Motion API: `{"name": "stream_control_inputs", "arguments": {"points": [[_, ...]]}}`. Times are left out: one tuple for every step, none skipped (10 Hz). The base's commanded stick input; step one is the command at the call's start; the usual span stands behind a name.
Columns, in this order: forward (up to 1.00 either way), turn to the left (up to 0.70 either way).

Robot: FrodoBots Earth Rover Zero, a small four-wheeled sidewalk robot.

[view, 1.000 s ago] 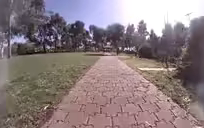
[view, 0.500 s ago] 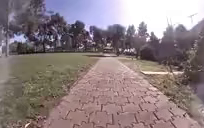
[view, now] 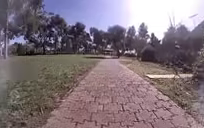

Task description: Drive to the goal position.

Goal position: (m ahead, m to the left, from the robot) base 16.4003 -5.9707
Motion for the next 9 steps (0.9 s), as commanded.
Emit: {"name": "stream_control_inputs", "arguments": {"points": [[0.70, 0.00], [0.70, 0.00], [0.70, 0.00], [0.70, 0.00], [0.70, 0.00], [0.70, 0.00], [0.70, 0.00], [0.70, 0.00], [0.70, 0.00]]}}
